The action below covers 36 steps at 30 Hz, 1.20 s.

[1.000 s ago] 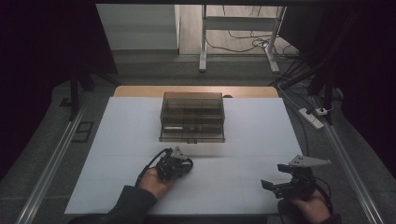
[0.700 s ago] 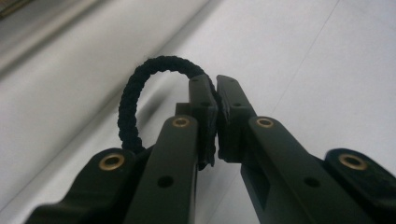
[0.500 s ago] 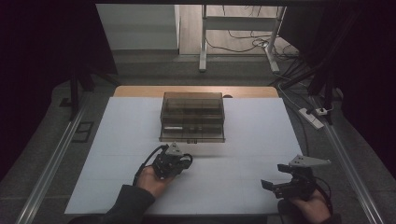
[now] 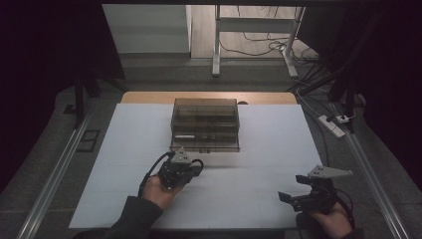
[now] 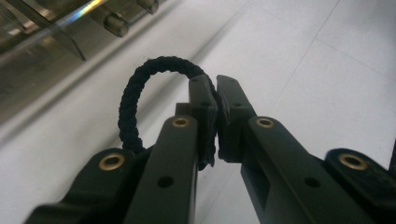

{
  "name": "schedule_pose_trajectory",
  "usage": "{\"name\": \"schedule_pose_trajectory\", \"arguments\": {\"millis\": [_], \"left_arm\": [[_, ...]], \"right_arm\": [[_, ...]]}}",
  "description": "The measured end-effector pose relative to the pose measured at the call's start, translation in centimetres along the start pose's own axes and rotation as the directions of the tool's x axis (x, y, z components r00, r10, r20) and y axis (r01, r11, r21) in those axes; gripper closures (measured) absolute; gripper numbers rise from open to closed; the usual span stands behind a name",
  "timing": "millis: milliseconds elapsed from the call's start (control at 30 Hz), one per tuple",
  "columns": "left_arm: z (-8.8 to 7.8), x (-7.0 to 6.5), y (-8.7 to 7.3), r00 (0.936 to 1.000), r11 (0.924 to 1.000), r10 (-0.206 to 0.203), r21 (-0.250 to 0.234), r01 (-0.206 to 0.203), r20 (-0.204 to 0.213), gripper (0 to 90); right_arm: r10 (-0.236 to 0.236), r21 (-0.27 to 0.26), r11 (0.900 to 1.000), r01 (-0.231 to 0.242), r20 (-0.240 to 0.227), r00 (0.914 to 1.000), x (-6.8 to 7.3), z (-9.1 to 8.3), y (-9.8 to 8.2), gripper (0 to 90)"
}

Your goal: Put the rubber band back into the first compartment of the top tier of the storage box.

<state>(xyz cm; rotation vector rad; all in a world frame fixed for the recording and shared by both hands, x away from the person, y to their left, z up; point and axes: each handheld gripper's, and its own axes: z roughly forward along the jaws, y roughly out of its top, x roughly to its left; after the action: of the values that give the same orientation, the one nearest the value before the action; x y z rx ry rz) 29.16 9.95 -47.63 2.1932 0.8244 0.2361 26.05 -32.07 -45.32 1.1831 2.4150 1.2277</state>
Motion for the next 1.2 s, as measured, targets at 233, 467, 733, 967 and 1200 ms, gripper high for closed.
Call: {"name": "schedule_pose_trajectory", "arguments": {"millis": [233, 467, 733, 967, 1200], "left_arm": [[-1.1, 0.1, 0.4, 0.9998, 0.9996, -0.001, -0.03, 0.0, -0.02, 85.1], [-2.2, 0.5, 0.8, 0.999, 0.9981, -0.014, -0.06, 0.012, -0.042, 85.1], [-3.1, 1.5, 1.2, 0.9974, 0.9952, -0.038, -0.093, 0.032, -0.062, 85.1], [-3.2, 2.6, 1.2, 0.9951, 0.993, -0.066, -0.103, 0.058, -0.074, 85.1], [-3.3, 3.5, 1.4, 0.9931, 0.9919, -0.077, -0.107, 0.068, -0.089, 85.1]], "right_arm": [[0.002, -0.002, 1.0, -0.002, 0.002, 1.0, 0.0, 0.0, 0.0, 2.6], [0.002, 0.002, 1.0, -0.002, 0.001, 1.0, 0.0, 0.0, 0.0, 2.6], [0.002, 0.005, 1.0, -0.002, 0.003, 1.0, 0.0, 0.0, 0.0, 2.6], [0.003, 0.005, 1.0, -0.003, 0.003, 1.0, 0.0, 0.1, 0.0, 2.6], [0.003, 0.005, 1.0, -0.003, 0.003, 1.0, 0.0, 0.1, 0.0, 2.6]]}}
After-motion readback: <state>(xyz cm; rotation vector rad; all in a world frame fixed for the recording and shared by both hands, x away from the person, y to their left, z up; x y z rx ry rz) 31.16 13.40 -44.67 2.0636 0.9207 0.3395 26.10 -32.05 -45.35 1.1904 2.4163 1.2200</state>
